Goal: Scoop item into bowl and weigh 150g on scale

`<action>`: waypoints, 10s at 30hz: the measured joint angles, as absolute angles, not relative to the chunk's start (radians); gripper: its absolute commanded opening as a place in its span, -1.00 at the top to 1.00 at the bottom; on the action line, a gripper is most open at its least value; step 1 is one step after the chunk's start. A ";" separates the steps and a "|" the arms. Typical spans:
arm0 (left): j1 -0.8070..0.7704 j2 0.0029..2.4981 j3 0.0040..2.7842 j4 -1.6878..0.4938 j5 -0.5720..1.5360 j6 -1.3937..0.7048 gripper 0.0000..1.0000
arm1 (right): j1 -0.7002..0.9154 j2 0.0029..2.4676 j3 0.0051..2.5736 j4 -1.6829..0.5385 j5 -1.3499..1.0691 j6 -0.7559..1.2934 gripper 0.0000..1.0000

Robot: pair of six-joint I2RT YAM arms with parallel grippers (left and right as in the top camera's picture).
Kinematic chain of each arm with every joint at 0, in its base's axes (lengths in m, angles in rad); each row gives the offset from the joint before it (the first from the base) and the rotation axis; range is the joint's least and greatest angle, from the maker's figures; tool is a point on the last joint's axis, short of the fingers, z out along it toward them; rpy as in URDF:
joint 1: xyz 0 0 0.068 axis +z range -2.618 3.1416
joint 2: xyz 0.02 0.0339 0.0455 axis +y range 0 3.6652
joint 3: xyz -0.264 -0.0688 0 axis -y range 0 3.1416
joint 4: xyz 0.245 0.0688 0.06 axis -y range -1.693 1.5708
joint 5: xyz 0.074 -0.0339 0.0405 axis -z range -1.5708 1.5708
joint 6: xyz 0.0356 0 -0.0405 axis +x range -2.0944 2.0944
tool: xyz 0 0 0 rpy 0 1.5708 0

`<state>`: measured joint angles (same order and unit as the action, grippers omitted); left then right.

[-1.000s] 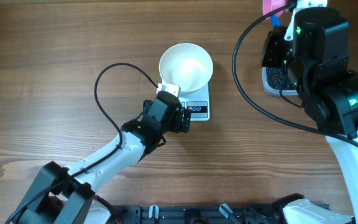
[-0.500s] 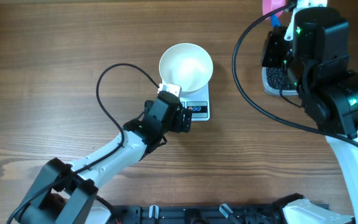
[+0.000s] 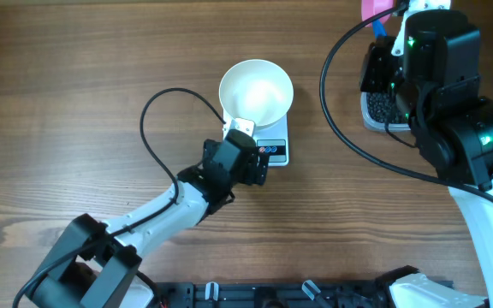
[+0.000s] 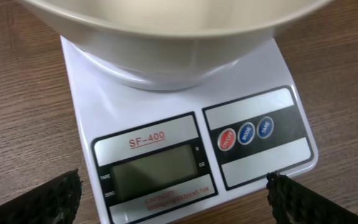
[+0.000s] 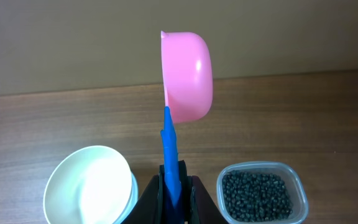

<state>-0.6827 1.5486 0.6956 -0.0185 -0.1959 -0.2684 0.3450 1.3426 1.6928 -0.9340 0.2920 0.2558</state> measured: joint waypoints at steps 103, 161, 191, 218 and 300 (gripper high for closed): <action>-0.672 1.748 0.904 -0.201 -0.263 -0.360 -1.00 | 0.345 1.343 1.693 -0.937 0.292 0.255 0.91; -0.651 1.750 0.904 -0.198 -0.212 -0.348 -1.00 | 0.345 1.343 1.693 -0.937 0.292 0.255 0.91; -0.651 1.768 0.914 -0.209 -0.212 -0.373 -1.00 | 0.345 1.343 1.693 -0.937 0.292 0.255 0.91; -0.648 1.525 0.914 -0.416 -0.151 -0.372 -1.00 | 0.345 1.343 1.693 -0.938 0.292 0.255 0.91; 0.008 1.064 0.914 -0.719 -0.107 -0.606 -1.00 | 0.045 1.428 1.692 -0.653 0.326 0.812 0.91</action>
<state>0.0078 1.0637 0.9138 -0.7189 -0.1074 -0.6056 0.0448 1.4281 1.6924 -0.6533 0.3264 0.8116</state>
